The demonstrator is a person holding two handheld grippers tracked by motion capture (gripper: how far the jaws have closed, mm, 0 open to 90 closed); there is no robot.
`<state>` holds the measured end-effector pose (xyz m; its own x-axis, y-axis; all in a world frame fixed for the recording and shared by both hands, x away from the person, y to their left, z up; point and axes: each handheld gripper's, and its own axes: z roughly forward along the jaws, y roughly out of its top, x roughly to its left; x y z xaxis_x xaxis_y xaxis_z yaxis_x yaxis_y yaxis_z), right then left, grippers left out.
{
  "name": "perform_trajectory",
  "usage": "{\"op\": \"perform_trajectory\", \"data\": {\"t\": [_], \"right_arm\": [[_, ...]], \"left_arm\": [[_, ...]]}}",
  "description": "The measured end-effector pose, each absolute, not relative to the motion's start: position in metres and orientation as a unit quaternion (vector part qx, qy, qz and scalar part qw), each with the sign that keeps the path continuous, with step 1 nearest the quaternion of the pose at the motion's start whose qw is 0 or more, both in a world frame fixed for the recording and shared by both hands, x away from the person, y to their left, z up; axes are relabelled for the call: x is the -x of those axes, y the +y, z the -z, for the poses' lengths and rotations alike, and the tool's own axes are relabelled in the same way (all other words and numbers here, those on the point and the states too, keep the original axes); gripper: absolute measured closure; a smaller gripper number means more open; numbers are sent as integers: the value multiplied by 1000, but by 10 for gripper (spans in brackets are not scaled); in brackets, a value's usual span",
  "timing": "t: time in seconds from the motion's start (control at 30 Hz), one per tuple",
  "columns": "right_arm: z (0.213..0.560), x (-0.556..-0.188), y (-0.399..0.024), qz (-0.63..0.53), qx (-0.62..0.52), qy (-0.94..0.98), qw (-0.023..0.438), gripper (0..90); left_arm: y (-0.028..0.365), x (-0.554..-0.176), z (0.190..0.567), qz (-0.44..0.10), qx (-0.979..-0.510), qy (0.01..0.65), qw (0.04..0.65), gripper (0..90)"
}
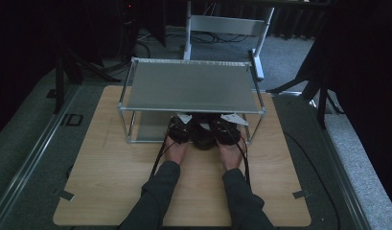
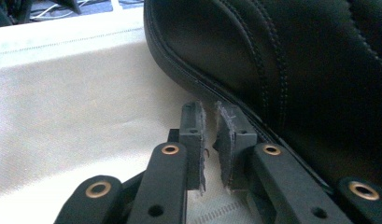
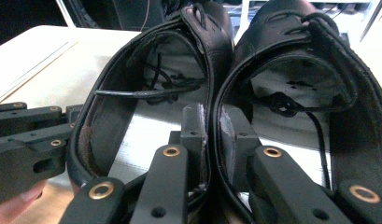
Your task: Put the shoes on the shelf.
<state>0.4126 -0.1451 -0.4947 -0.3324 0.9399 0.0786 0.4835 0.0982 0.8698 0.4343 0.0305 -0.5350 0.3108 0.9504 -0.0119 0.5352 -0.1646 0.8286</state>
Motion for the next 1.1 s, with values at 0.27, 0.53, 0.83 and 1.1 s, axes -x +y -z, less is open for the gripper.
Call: {"op": "perform_trajectory", "data": {"t": [0.27, 0.53, 0.83, 1.1], "right_arm": [[500, -418, -143, -433, -512, 690, 273, 808], [497, -423, -144, -437, -515, 686, 271, 829], [497, -423, -146, -438, -516, 686, 267, 791], [497, -423, -150, -447, -505, 692, 258, 681]], "left_arm": [[26, -441, 542, -257, -706, 537, 384, 877], [20, -448, 537, -268, -701, 546, 372, 891], [28, -451, 538, -256, -710, 538, 375, 796], [33, -453, 543, -244, -708, 547, 374, 746]]}}
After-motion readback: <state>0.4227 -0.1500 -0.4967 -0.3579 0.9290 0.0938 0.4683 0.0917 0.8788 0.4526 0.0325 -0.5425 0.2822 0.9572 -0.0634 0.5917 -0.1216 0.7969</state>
